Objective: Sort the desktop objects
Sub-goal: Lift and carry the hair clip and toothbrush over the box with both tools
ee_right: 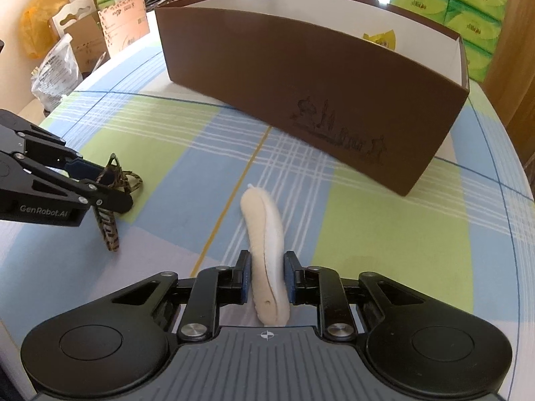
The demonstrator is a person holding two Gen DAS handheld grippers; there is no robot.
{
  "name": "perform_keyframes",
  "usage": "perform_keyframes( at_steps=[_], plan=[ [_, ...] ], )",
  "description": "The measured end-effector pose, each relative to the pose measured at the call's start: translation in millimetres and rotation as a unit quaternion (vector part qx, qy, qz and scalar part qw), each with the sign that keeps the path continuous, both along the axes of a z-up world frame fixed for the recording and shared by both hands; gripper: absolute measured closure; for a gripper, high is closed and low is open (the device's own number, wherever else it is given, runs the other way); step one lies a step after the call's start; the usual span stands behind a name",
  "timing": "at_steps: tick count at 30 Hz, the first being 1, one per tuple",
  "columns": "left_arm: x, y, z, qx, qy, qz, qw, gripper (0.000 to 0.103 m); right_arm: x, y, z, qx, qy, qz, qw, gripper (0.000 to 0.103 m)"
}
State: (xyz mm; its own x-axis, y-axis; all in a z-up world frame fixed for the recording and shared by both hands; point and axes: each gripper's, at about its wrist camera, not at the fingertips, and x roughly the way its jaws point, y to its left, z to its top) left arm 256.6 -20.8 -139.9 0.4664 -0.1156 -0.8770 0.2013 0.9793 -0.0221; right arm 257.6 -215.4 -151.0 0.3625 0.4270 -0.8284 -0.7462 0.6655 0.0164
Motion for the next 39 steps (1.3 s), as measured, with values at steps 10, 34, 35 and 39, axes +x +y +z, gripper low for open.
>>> perform_keyframes(
  at_steps=[10, 34, 35, 39],
  plan=[
    [-10.4, 4.7, 5.4, -0.007, -0.003, 0.003, 1.0, 0.081, -3.2, -13.1, 5.7, 0.024, 0.043, -0.026, 0.998, 0.086],
    [11.5, 34.7, 113.8, -0.045, -0.141, 0.007, 0.989, 0.081, 41.9, -23.4, 121.8, 0.171, -0.023, -0.077, 0.982, 0.086],
    [15.8, 34.6, 118.9, -0.047, -0.147, 0.005, 0.9881, 0.081, 46.7, -21.8, 126.8, 0.177, -0.027, -0.076, 0.981, 0.086],
    [37.5, 33.1, 137.2, -0.047, -0.172, -0.006, 0.984, 0.081, 70.2, -12.5, 149.7, 0.201, -0.042, -0.072, 0.976, 0.086]
  ],
)
